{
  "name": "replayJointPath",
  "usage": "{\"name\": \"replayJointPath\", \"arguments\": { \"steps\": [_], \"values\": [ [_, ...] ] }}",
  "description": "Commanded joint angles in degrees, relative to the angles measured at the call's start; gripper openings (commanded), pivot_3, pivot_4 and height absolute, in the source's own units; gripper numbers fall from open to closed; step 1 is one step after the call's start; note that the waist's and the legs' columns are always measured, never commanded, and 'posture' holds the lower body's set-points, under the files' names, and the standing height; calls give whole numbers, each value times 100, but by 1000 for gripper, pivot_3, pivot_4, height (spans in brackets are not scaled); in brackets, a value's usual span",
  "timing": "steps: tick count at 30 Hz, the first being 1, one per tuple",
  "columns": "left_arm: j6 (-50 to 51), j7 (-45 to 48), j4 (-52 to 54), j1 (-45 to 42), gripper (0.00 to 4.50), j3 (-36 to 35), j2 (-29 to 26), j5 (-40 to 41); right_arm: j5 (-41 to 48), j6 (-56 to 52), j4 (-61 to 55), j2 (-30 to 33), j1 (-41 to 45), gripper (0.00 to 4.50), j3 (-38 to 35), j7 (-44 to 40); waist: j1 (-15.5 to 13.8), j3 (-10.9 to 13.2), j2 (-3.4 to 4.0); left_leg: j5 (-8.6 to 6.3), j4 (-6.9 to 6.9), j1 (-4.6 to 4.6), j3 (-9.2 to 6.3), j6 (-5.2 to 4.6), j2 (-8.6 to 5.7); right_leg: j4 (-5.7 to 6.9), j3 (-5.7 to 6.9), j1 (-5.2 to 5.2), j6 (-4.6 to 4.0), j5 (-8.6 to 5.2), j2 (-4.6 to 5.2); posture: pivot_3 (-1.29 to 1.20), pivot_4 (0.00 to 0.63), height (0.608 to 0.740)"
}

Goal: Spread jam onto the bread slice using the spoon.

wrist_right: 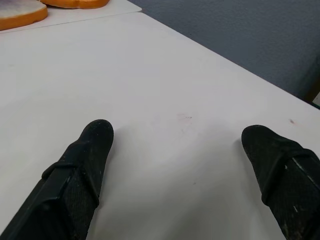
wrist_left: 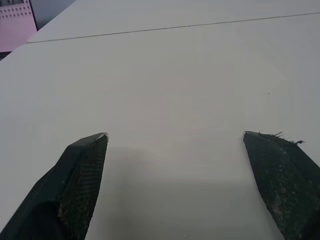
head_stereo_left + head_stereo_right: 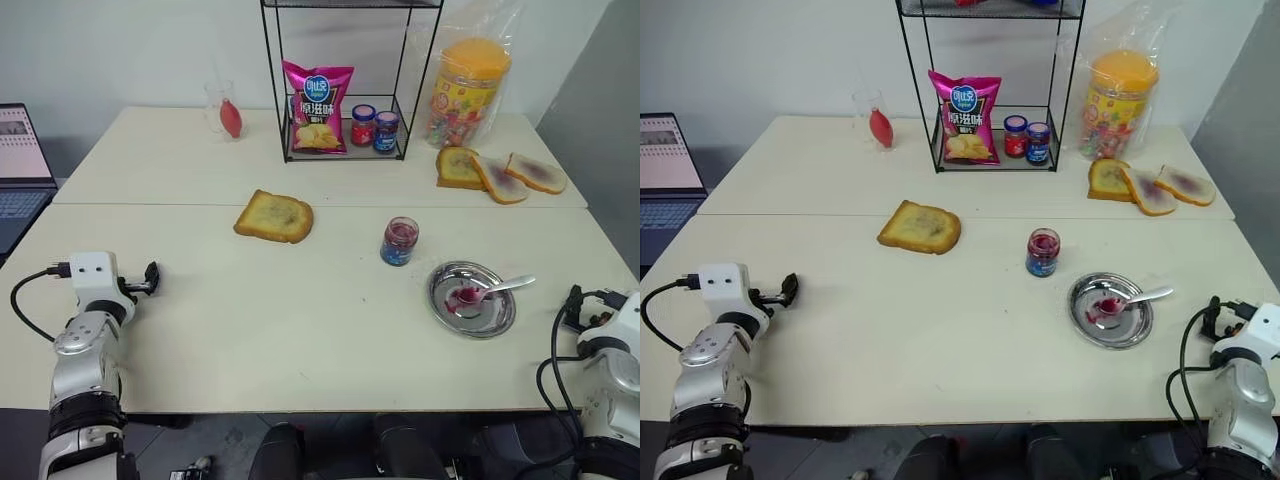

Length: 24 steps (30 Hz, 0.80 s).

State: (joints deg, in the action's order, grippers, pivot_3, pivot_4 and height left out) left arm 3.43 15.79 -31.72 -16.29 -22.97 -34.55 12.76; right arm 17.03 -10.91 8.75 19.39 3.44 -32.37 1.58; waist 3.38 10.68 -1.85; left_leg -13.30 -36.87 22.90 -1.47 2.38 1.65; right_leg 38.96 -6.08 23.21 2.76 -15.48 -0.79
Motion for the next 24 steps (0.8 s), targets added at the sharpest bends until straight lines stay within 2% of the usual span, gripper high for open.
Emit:
{"name": "replayJointPath", "arguments": {
  "steps": [1,10,12,14,17,20,22,24],
  "values": [
    [28,30,256,64,4500,-83,-101,20,33,21,-252,68,9,4481,-68,18,0,0,0,0,0,0,0,0,0,0,0,0,0,0,0,0,150,740],
    [162,223,510,70,4500,-194,-72,340,328,-247,-523,232,45,4481,-332,-30,-1,0,0,0,2,2,1,0,0,-1,0,1,-2,-1,0,0,150,740],
    [432,509,739,134,4500,-211,-108,583,466,-483,-835,500,15,4481,-377,-265,-1,1,1,0,1,1,1,0,0,-1,0,1,-2,-1,1,0,150,740],
    [1093,1038,1173,121,4500,-276,-238,1111,777,-879,-1370,1023,51,4481,-323,-837,2,7,11,0,1,3,3,0,-1,0,-3,3,-2,-1,1,0,150,740],
    [1937,1353,1430,-63,4500,-439,-351,1693,1534,-1492,-1959,1617,163,4481,-157,-1796,10,8,11,0,-1,4,5,0,1,1,-4,5,-2,-1,-1,0,150,740],
    [2393,1599,1292,-461,4500,-298,-438,1857,2614,-2456,-2681,2230,253,4481,45,-2659,9,6,8,0,0,-1,-11,0,7,3,10,0,-3,-2,-10,0,150,740],
    [2376,1791,886,-1001,4500,92,-487,1563,3661,-3293,-3205,2683,602,4481,337,-3087,3,6,8,0,1,1,-23,-1,6,4,20,-2,-5,-3,-12,0,150,740],
    [2221,1962,581,-1327,4500,406,-540,1243,4270,-3795,-3489,2954,849,4481,550,-3298,-5,7,9,0,-5,5,-26,-1,4,5,23,-2,-6,-3,-12,0,150,740]
  ]
}}
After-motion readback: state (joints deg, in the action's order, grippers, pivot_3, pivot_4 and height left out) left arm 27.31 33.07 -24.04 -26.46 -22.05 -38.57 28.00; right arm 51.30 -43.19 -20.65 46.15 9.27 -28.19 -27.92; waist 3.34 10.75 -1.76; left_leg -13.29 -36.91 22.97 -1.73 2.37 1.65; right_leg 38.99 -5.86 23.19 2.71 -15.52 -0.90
